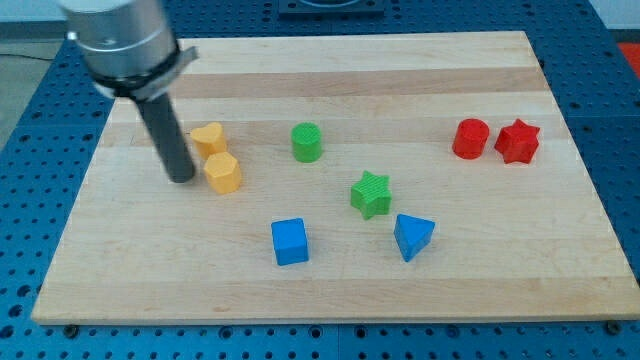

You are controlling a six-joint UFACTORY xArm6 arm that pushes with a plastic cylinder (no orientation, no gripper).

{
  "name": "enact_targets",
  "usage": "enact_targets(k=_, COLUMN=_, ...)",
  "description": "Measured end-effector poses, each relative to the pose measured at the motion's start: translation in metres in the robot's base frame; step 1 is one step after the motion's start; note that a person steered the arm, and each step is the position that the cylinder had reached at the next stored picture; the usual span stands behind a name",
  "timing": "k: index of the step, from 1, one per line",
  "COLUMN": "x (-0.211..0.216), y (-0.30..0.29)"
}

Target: Keep red circle on top right to yellow heart

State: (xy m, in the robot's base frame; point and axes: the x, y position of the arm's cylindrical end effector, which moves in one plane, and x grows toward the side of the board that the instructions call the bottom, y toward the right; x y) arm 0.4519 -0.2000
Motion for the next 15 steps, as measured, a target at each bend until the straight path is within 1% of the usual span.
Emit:
enact_targets(k=1, x=-0.02, y=-0.021)
enact_targets(k=2, x=-0.043, y=0.001)
enact_targets(k=3, x=-0.043, y=0.032)
enact_targets(k=4, x=-0.047, y=0.025)
enact_targets(k=5, x=-0.111, y=0.046)
enact_targets(k=6, x=-0.164, y=0.119)
enact_targets(k=7, x=-0.169, y=0.243)
enact_targets(k=8, x=-0.124, y=0.366)
enact_targets(k=9, x=-0.076, y=0.45)
enact_targets(k=10, x=-0.046, y=0.441)
enact_targets(k=12, x=-0.043, y=0.336)
enact_targets(k=13, x=-0.04, y=0.299)
enact_targets(k=14, x=-0.02, y=0.301)
enact_targets(k=15, x=-0.029, y=0.276)
